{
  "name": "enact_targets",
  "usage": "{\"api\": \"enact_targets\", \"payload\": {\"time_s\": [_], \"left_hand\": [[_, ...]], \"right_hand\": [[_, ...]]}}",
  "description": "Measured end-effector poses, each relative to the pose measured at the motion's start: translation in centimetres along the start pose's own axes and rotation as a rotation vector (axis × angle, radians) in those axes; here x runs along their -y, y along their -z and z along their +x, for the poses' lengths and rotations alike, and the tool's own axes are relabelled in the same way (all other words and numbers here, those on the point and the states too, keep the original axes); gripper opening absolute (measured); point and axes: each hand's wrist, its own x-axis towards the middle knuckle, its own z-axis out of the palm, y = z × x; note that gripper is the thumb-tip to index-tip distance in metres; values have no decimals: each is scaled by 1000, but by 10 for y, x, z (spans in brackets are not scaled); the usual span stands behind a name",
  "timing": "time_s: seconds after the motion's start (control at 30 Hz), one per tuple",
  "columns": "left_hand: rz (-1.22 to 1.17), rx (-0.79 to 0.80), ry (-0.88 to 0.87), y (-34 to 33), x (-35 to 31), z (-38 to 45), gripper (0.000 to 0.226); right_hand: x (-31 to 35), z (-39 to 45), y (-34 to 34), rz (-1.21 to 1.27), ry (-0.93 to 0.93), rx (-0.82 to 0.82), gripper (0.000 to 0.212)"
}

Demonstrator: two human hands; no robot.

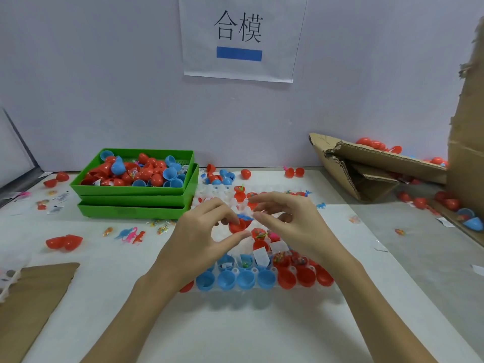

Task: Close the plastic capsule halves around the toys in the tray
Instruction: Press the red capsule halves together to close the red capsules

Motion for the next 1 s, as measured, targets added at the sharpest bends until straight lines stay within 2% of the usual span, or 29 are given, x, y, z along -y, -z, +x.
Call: {"api": "enact_targets", "payload": {"time_s": [0.43, 0.7, 1.0], "left_hand": [[-100, -90, -1, 3, -11, 2, 22], [-113, -100, 17, 3, -13, 2, 21], [-199, -90, 39, 2, -15, 2, 22]], "right_hand": [[7, -3, -1, -37, 45, -159, 15], [9, -3, -2, -279, 171, -144, 19], [6, -2, -8, -189, 237, -205, 17]]}}
